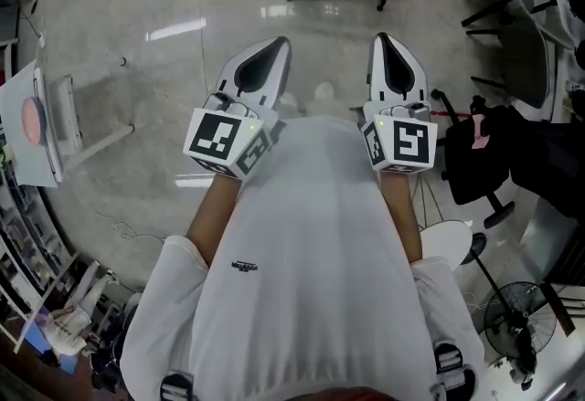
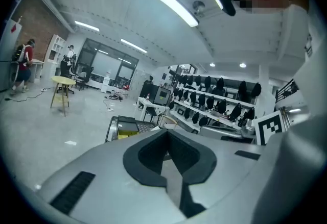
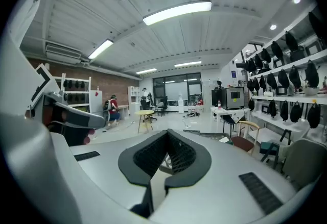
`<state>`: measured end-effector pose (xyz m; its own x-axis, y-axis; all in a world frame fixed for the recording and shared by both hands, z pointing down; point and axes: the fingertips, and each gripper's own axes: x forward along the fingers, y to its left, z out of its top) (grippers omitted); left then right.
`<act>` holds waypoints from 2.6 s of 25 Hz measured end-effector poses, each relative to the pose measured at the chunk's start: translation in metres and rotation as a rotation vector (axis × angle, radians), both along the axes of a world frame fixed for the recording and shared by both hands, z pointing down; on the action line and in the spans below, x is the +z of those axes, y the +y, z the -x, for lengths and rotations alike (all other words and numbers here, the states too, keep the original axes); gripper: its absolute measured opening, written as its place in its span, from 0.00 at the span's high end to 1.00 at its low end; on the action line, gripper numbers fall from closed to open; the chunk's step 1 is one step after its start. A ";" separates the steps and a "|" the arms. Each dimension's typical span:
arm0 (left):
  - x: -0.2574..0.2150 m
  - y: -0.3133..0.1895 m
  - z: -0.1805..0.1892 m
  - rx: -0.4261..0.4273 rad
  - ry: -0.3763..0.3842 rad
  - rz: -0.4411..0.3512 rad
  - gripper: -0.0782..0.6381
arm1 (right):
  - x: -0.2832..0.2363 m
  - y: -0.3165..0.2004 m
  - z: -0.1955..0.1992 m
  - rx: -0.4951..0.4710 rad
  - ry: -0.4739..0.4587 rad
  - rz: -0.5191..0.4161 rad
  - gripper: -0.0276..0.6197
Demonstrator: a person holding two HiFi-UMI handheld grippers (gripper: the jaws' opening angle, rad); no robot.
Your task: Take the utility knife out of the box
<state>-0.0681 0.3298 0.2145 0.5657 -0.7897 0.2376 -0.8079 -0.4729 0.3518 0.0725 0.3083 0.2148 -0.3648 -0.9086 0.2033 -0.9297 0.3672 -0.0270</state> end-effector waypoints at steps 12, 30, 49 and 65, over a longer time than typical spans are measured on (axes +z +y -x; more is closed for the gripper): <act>0.001 -0.014 -0.063 -0.010 -0.053 -0.012 0.89 | 0.005 -0.019 -0.062 -0.015 -0.034 -0.032 0.96; 0.015 -0.087 -0.062 -0.004 -0.083 0.011 0.89 | 0.025 -0.082 -0.069 -0.008 -0.036 0.007 0.96; 0.008 -0.286 0.007 0.212 -0.040 0.014 0.89 | 0.006 -0.251 0.013 0.187 0.006 -0.012 0.96; 0.052 -0.353 -0.007 0.327 -0.079 0.128 0.89 | 0.036 -0.300 0.008 0.276 -0.007 0.044 0.96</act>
